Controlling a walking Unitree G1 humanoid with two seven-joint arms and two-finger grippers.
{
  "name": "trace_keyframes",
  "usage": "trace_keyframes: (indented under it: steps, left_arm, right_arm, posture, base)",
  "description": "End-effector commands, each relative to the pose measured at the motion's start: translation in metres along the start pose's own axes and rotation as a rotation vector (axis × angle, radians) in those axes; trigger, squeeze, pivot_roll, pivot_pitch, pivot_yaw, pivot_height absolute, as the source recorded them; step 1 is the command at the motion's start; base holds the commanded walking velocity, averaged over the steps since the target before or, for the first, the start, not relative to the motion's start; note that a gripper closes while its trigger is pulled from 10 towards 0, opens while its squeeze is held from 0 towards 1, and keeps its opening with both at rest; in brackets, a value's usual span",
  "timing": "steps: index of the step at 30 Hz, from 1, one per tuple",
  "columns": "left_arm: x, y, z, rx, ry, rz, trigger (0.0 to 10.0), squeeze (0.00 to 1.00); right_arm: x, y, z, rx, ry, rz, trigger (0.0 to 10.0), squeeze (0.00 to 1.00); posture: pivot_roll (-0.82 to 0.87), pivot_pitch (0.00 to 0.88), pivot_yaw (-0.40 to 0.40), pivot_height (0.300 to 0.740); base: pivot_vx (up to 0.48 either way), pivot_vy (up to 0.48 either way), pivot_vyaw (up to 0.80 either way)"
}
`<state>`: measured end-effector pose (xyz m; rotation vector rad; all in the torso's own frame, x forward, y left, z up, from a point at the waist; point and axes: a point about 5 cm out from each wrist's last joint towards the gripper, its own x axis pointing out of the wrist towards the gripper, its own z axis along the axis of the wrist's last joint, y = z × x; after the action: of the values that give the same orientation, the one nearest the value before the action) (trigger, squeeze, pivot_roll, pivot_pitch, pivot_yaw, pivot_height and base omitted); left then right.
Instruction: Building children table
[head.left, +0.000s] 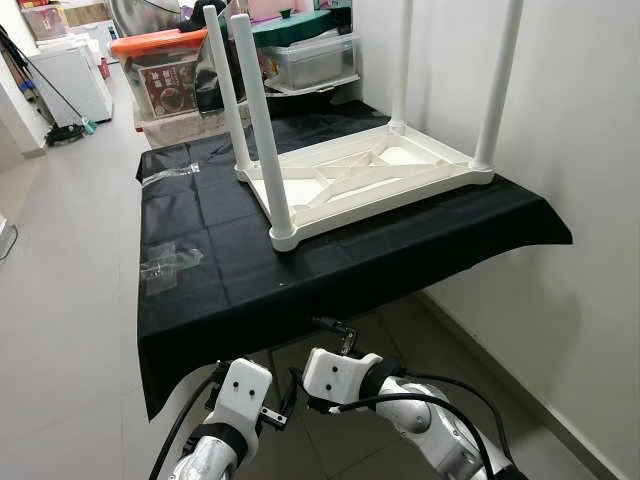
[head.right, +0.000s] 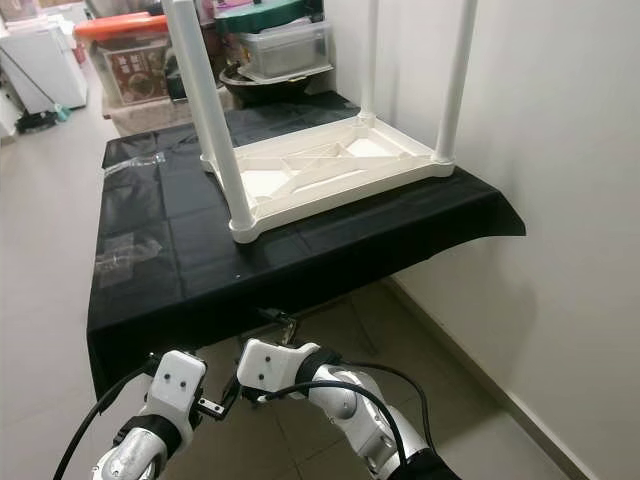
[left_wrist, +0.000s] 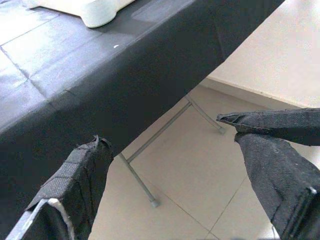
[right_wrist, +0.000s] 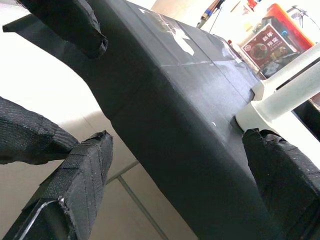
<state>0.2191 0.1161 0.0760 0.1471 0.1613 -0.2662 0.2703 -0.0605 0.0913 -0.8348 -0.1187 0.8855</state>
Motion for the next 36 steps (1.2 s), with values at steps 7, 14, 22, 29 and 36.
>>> trace_keyframes:
  steps: [7,14,22,29,36]
  left_arm:
    - [0.003,-0.0036,0.0054,0.004,-0.039,-0.043,10.0,0.0]
    - [0.0035,-0.0033,0.0048,0.006,-0.037,-0.046,10.0,0.0]
    - [0.0033,-0.0037,0.0054,0.005,-0.042,-0.039,10.0,0.0]
    - [0.0007,-0.003,0.0062,-0.003,-0.05,-0.021,10.0,0.0]
    - [0.0,-0.0007,0.0066,-0.005,-0.051,-0.013,10.0,0.0]
  right_arm:
    - [0.0042,0.0147,0.0035,0.008,-0.029,0.051,10.0,0.0]
    - [0.0049,0.0148,0.0034,0.008,-0.029,0.052,10.0,0.0]
    - [0.0042,0.0141,0.0026,0.009,-0.027,0.051,10.0,0.0]
    - [0.0026,0.0138,0.0013,0.013,-0.026,0.048,10.0,0.0]
    - [0.0026,0.0119,-0.001,-0.032,0.032,0.016,10.0,0.0]
  posture:
    - [-0.21,0.0,0.096,0.74]
    - [-0.21,0.0,0.096,0.74]
    - [-0.2,0.0,0.086,0.74]
    - [-0.18,0.0,0.076,0.74]
    - [-0.2,0.0,0.078,0.74]
  base:
    - [0.0,0.0,0.0]
    - [0.0,0.0,0.0]
    - [0.0,0.0,0.0]
    - [0.0,0.0,0.0]
    - [0.0,0.0,0.0]
